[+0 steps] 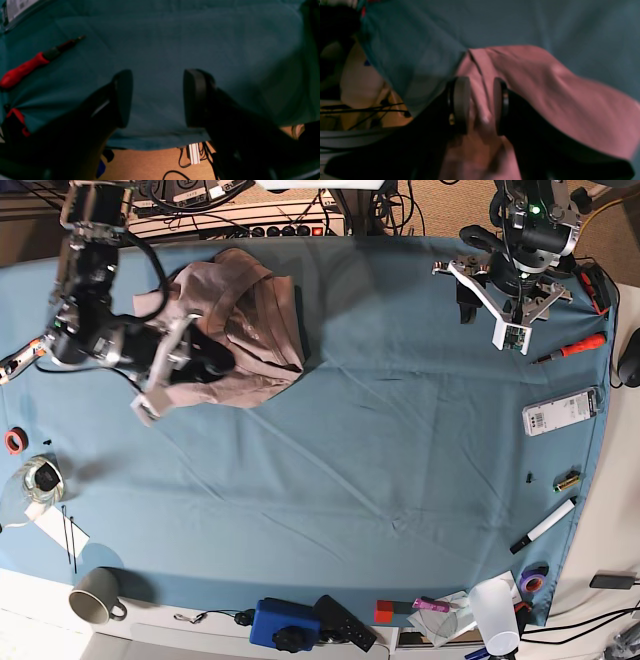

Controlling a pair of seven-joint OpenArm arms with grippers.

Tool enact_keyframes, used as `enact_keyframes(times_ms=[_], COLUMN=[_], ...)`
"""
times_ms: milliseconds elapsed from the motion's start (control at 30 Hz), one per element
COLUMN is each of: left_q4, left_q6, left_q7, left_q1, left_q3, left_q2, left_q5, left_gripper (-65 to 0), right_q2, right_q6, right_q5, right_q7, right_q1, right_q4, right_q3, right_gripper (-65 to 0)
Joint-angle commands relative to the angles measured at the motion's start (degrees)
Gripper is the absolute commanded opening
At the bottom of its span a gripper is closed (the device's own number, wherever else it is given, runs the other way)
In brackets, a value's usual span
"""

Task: Fold the T-shirt properly
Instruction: 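Grasp the bundle edge with the right gripper and tuck it under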

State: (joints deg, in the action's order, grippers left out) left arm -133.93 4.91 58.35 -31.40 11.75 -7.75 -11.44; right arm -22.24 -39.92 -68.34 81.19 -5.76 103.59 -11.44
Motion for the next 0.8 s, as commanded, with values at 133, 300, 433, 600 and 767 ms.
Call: enact_keyframes(times_ms=[133, 300, 433, 600, 767], left_q4=[-1.07, -1.07, -1.07, -1.07, -1.07], left_q6=[0.04, 0.04, 0.07, 0.07, 1.16], left_q7=[-1.4, -1.36, -1.33, -1.42, -6.4], left_q1=[0.13, 0.11, 0.11, 0.13, 0.11], left_q3=[0.11, 0.11, 0.11, 0.11, 0.13], left_q2=[-0.17, -0.2, -0.2, -0.2, -0.22], left_q5=[-1.49, -1.88, -1.88, -1.88, -0.63], left_gripper=[-34.3, -34.3, -34.3, -34.3, -35.6], right_q2=[-1.55, -1.57, -1.57, -1.57, -1.46], right_q6=[-0.08, -0.08, -0.08, -0.08, -0.08], right_q5=[-1.46, 0.68, 0.59, -5.46, -8.22], right_q7=[-1.19, -1.19, -1.19, -1.19, -1.19], right_q1=[-3.02, -3.41, -3.43, -2.69, -2.6], right_q4=[-2.95, -14.05, -17.11, -13.97, -4.26], right_q3=[1.09, 7.87, 10.47, 8.24, -0.79], right_gripper=[-47.8, -47.8, -47.8, -47.8, -47.8])
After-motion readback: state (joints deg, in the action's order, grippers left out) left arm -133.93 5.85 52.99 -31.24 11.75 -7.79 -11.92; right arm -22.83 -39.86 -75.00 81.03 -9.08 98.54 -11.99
